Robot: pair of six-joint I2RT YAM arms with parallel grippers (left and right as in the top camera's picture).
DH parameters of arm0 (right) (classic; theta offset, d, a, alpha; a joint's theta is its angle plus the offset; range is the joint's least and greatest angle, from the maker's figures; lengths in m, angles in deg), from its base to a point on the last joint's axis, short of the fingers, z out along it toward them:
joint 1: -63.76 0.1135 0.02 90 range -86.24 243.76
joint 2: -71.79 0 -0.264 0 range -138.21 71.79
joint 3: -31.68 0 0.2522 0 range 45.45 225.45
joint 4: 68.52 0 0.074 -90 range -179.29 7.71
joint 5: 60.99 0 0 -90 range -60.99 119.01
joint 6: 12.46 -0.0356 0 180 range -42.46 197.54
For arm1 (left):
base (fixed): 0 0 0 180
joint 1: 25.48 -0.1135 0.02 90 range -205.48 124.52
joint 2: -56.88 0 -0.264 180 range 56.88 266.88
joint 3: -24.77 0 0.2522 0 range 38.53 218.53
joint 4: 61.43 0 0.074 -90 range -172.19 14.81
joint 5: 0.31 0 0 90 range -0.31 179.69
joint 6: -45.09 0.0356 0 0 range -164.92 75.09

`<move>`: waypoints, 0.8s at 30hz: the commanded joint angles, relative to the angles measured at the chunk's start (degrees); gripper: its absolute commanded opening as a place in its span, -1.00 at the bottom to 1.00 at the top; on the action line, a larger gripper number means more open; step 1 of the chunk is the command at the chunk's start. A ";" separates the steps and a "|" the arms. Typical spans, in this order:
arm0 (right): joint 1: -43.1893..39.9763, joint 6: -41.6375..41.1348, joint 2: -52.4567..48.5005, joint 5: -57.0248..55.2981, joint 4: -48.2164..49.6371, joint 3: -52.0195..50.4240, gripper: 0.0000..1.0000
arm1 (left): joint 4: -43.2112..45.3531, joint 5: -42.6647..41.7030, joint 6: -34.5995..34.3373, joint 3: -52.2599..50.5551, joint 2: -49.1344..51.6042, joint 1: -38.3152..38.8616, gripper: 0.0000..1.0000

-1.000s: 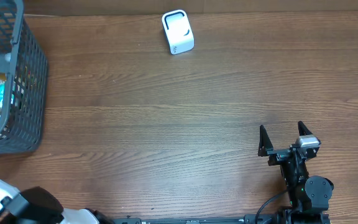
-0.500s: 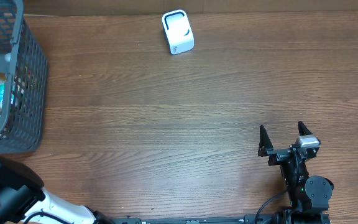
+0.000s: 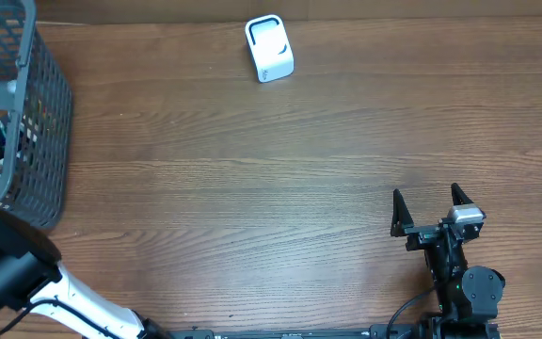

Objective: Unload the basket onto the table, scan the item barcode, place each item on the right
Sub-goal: 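Reach the left gripper into the grey basket and grasp a green-capped item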

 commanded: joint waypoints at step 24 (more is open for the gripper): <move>-0.13 0.07 0.50 -0.57 0.17 -0.61 1.00 | 4.31 6.64 1.40 -0.76 6.14 2.62 0.99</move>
